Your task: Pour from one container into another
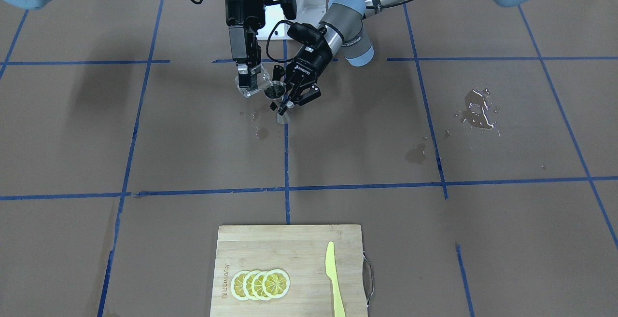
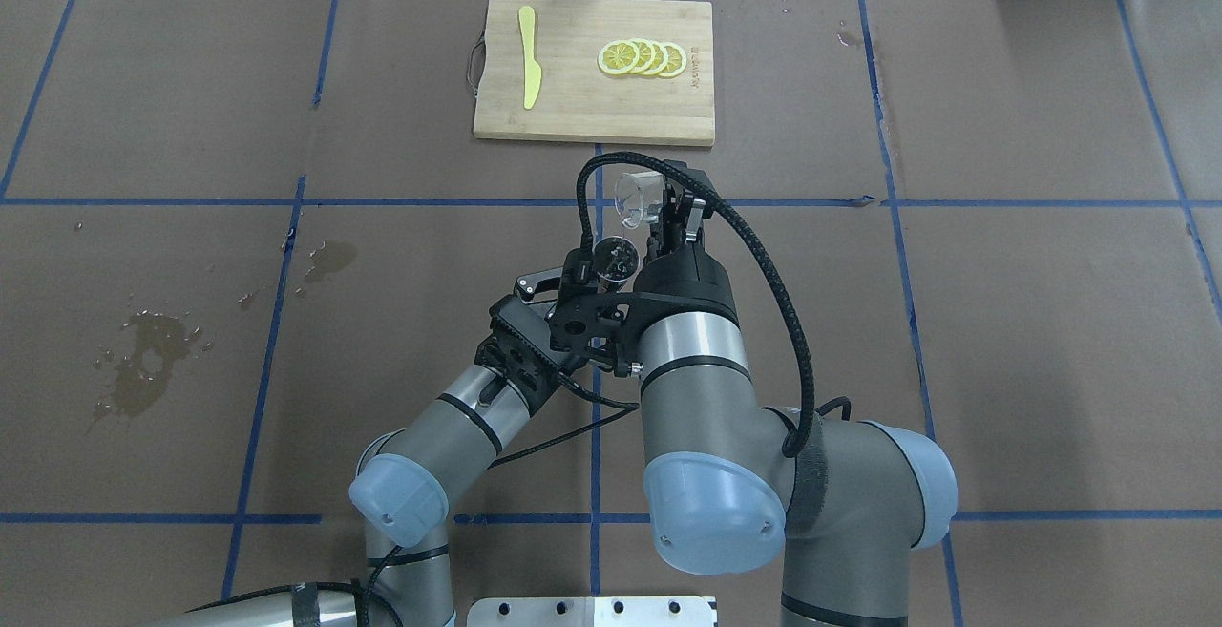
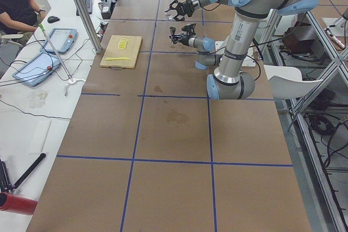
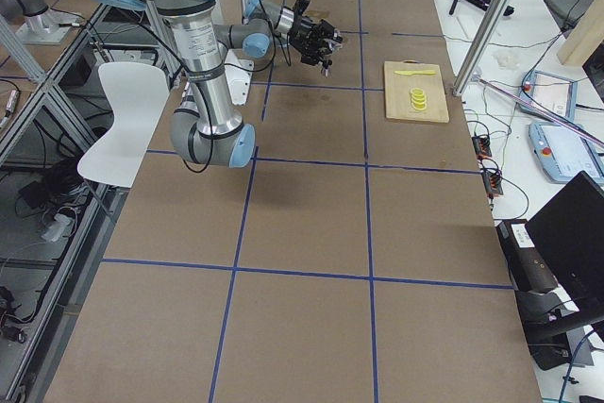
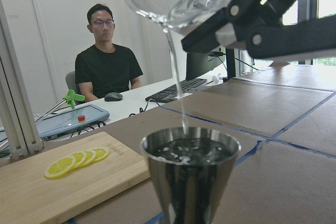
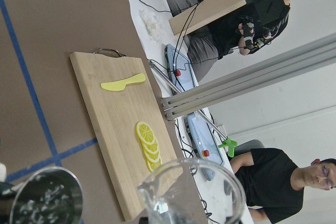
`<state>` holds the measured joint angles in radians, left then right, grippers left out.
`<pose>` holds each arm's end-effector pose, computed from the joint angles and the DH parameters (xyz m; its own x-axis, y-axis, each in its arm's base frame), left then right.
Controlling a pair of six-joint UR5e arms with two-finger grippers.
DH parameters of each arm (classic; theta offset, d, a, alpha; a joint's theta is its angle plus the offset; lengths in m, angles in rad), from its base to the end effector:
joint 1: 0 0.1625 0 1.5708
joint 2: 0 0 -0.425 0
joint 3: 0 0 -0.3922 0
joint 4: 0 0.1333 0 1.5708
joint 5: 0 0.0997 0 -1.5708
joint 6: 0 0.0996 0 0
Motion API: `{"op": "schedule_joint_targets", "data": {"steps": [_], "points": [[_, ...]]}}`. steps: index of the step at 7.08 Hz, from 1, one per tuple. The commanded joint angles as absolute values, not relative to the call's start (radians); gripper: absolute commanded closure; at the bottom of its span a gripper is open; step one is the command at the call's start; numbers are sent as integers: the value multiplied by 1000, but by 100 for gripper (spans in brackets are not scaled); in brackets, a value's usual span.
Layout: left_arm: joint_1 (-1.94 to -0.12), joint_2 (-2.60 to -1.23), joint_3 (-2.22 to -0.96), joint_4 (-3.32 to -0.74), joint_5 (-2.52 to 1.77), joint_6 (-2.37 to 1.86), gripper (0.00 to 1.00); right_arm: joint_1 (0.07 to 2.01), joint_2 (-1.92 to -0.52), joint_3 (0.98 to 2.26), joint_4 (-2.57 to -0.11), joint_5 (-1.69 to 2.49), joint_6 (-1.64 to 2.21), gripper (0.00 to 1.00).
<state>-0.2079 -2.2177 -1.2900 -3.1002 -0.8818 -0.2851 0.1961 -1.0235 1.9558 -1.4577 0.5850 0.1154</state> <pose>0.6085 -0.3293 0.2422 0.6309 0.6240 -0.4612 0.5102 0.1142 0.8524 -0.4998 -0.3198 0.1518 0.8663 -0.3872 -0.3158 0.3948 0.1433 0.9075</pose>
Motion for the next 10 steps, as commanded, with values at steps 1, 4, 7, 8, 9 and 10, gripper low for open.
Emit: {"op": "schedule_joint_targets", "data": {"steps": [1,4,7,8,9,10], "points": [[-210,-2214,-1295,-3100,-879,-282,100,195,-1037,1956,-1405,586,370,100],[-213,-2131,-1366,-3108,-810,-285,100,199,-1130,1956,-1220,615,650,100],[-216,-2030,-1476,-3114,-728,-304,100,204,-1328,1956,-958,647,736,100],[-213,-1955,-1486,-3134,-679,-311,100,204,-1331,1957,-934,647,736,100],[-213,-1840,-1517,-3214,-664,-311,100,204,-1331,1959,-934,647,736,100],[-213,-1753,-1544,-3256,-629,-311,100,204,-1331,1959,-934,647,736,100]]}}
